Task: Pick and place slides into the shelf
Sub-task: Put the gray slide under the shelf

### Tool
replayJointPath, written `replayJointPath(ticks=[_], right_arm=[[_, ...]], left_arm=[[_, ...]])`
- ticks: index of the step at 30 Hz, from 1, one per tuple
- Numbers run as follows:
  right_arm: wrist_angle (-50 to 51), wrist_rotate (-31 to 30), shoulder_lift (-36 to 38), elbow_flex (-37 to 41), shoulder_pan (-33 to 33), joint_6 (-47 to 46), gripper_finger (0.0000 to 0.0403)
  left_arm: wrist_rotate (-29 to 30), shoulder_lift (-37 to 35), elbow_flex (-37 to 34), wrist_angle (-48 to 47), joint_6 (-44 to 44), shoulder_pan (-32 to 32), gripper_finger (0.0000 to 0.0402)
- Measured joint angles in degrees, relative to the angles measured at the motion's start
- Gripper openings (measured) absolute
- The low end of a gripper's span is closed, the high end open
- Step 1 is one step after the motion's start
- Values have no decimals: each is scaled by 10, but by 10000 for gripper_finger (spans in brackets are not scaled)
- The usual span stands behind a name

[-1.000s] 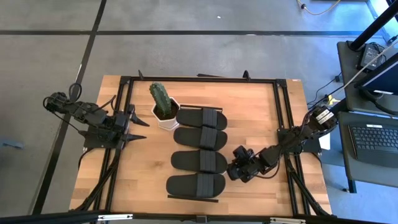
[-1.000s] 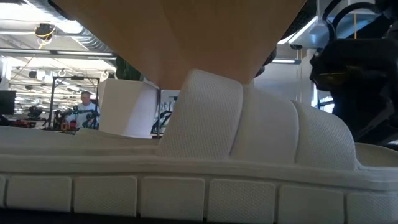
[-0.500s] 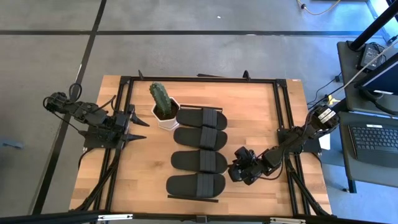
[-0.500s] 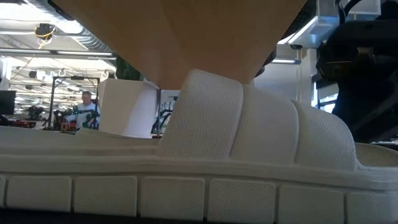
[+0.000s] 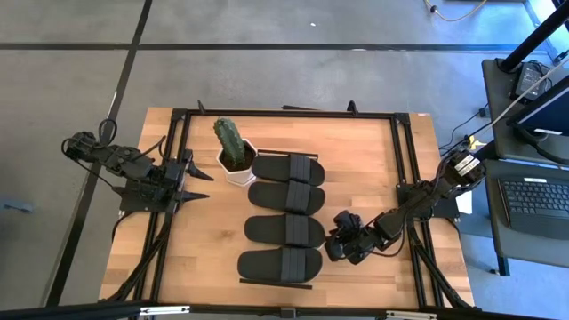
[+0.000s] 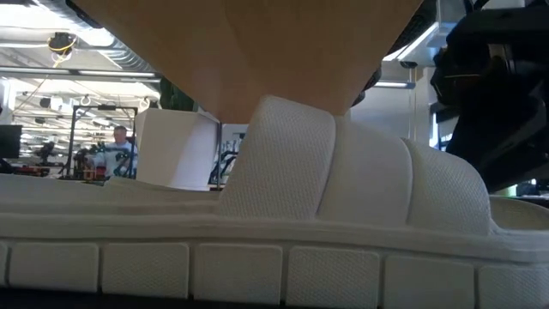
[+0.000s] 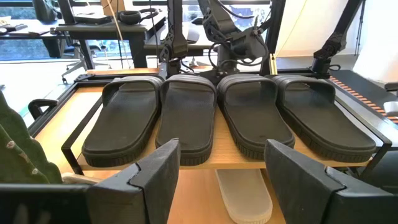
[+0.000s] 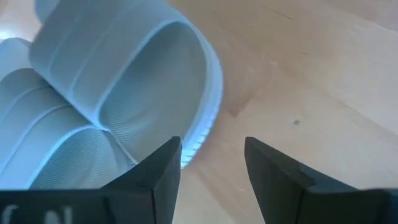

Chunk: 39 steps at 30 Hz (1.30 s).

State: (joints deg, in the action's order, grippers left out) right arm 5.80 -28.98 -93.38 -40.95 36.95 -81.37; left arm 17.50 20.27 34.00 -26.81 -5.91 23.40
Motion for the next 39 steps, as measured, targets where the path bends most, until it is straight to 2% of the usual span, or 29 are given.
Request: replayJointPath(ticks=[14, 39], right_arm=[[-17, -10, -6, 0, -3, 10, 178], [19, -10, -6, -1, -3, 5, 178]], left_arm=[[0, 0, 0, 0, 0, 0, 225], [0, 0, 0, -2, -1, 0, 225]])
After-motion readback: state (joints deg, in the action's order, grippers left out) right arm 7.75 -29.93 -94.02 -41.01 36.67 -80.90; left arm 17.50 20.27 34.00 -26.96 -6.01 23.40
